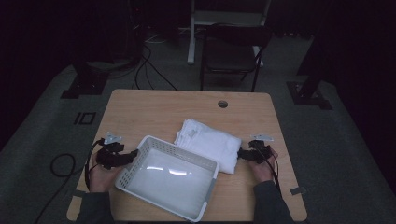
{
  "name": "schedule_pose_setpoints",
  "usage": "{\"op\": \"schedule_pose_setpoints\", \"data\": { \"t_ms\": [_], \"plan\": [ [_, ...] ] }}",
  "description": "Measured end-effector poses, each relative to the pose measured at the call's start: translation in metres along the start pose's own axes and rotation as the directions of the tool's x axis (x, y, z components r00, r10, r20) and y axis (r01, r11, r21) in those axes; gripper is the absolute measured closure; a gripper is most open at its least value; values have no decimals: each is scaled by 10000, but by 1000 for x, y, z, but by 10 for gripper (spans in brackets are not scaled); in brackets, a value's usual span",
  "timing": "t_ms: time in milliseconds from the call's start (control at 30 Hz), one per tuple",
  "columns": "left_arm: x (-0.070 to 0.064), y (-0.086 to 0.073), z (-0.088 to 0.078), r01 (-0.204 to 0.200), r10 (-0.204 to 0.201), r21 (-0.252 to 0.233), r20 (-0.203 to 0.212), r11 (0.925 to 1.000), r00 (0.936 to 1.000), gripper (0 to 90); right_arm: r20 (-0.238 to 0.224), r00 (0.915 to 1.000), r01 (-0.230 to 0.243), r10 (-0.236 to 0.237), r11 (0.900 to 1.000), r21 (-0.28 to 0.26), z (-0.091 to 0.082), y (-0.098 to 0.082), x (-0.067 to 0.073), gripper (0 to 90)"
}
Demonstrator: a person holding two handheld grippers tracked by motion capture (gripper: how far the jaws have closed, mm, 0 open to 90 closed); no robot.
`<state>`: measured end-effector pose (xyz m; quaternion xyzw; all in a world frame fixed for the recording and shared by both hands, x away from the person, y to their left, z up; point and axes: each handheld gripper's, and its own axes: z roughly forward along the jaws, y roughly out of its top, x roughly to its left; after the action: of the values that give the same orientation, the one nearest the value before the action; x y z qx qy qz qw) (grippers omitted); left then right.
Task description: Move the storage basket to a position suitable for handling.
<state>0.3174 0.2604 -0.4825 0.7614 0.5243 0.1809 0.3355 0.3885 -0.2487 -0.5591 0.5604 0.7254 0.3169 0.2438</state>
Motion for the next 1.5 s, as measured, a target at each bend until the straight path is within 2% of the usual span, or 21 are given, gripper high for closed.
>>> {"op": "schedule_pose_setpoints", "data": {
  "t_ms": [100, 200, 300, 433, 633, 833, 967, 1200, 1433, 1500],
  "plan": [
    [-3, 0, 4, -183, 185, 224, -81, 9996, 9998, 396, 1, 10000, -2, 2, 10000, 0, 0, 0, 0, 143],
    [-3, -1, 5, -136, 143, 343, -199, 9993, 9997, 444, 1, 10000, -1, 1, 10000, -2, 0, 0, 0, 143],
    [0, -2, 4, -22, 25, 353, -88, 9994, 10000, 447, 0, 10000, -1, 1, 10000, -1, 0, 0, 0, 143],
    [3, -2, 4, 79, -75, 246, -156, 9997, 9999, 484, -1, 10000, -5, 5, 10000, -1, 0, 0, 0, 143],
    [13, -5, 1, 521, -520, 114, -120, 9986, 9986, 506, 0, 10000, -4, 4, 10000, 0, 0, 0, 0, 143],
    [15, -5, 1, 453, -452, 51, -284, 9990, 9986, 487, 2, 10000, 0, 0, 10000, 0, 0, 0, 0, 143],
    [14, -4, 1, 261, -253, 93, -738, 9996, 9970, 452, 1, 10000, -5, 5, 10000, -1, 0, 0, 0, 142],
    [18, -2, -1, 337, -343, -74, -1094, 9994, 9934, 374, 0, 10000, -7, 7, 10000, -2, 0, 0, 0, 143],
    [19, 2, 1, 255, -283, -198, -1555, 9995, 9874, 311, -5, 10000, -7, 7, 10000, 1, 0, 0, 0, 143],
    [18, 2, 0, 107, -155, -282, -1755, 9995, 9844, 309, -5, 10000, -10, 10, 10000, -2, 0, 0, 0, 143]
  ]
}}
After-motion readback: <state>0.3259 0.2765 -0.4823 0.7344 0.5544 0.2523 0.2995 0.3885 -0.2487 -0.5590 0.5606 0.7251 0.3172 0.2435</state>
